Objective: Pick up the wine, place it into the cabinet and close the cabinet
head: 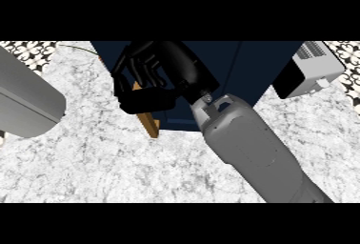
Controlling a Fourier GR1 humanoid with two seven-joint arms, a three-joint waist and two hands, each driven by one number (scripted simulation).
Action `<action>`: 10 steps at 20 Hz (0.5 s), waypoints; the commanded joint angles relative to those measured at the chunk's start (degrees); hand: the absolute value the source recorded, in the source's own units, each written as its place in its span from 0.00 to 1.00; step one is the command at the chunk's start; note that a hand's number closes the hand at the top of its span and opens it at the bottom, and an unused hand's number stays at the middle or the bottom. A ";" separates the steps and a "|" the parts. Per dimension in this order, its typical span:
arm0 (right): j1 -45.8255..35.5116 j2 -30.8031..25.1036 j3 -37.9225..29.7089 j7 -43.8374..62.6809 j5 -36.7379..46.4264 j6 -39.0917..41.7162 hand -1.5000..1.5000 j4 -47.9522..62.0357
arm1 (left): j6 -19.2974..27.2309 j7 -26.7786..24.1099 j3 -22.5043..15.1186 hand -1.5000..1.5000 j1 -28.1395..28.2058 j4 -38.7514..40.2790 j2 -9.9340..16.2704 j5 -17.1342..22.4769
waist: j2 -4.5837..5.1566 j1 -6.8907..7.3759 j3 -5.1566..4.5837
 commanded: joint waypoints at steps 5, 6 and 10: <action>-3.34 -5.37 -7.44 -7.92 -0.29 4.46 1.00 12.55 | 5.32 3.07 -7.33 0.00 -6.96 0.50 -2.78 -5.28 | 0.94 -0.41 0.11; -1.96 -6.69 -7.59 -10.70 -0.15 5.26 1.00 11.62 | 4.67 3.01 -5.89 0.00 -7.85 3.10 -3.01 -3.96 | 0.89 -0.61 0.10; -3.26 -7.27 -8.38 -12.31 0.51 4.80 1.00 14.84 | 7.43 3.67 -8.78 0.00 -9.99 1.85 -4.21 -6.17 | 1.19 -0.37 0.11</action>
